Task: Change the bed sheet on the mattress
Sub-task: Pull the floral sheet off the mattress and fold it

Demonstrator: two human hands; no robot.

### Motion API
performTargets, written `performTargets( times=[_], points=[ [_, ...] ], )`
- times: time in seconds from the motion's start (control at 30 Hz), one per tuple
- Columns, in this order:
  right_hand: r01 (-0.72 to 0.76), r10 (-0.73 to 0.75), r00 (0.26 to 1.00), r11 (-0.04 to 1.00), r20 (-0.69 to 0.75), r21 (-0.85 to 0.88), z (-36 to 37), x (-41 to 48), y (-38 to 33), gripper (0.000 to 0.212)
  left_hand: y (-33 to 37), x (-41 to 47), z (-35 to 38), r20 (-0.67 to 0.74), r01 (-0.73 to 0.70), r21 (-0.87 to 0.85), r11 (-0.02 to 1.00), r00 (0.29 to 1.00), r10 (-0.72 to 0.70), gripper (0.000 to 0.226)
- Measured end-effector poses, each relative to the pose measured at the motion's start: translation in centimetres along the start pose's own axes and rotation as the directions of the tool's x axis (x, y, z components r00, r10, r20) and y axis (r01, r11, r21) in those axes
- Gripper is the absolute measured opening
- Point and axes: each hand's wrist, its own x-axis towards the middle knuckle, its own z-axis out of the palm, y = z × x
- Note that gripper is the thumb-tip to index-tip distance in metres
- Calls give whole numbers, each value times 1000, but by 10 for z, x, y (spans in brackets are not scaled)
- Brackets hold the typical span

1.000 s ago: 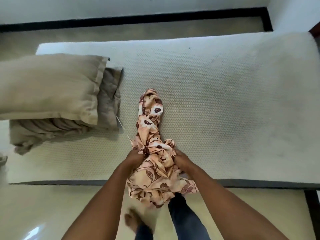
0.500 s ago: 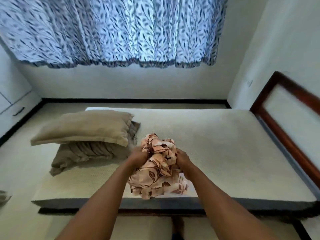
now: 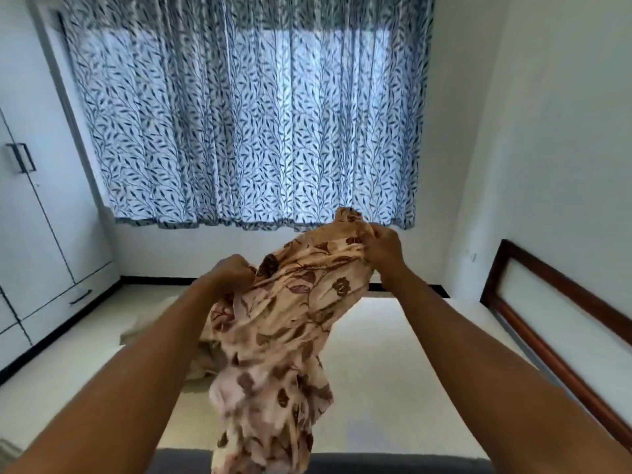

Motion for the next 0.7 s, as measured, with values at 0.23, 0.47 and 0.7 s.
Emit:
performTargets(
  times=[0.23, 0.47, 0.7],
  points=[
    [70, -69, 998, 974, -13, 215, -28, 13, -53, 31, 40, -25, -44, -228, -82, -450, 889, 973, -26, 9],
    [-106, -12, 933, 946, 360, 307, -51, 28, -35, 30, 83, -10, -40, -403, -244, -522, 817, 915, 16, 13],
    [-51, 184, 338, 983, 923, -177, -83, 22, 19, 20, 168, 1, 29, -305, -276, -614, 739, 947, 101, 24]
  ],
)
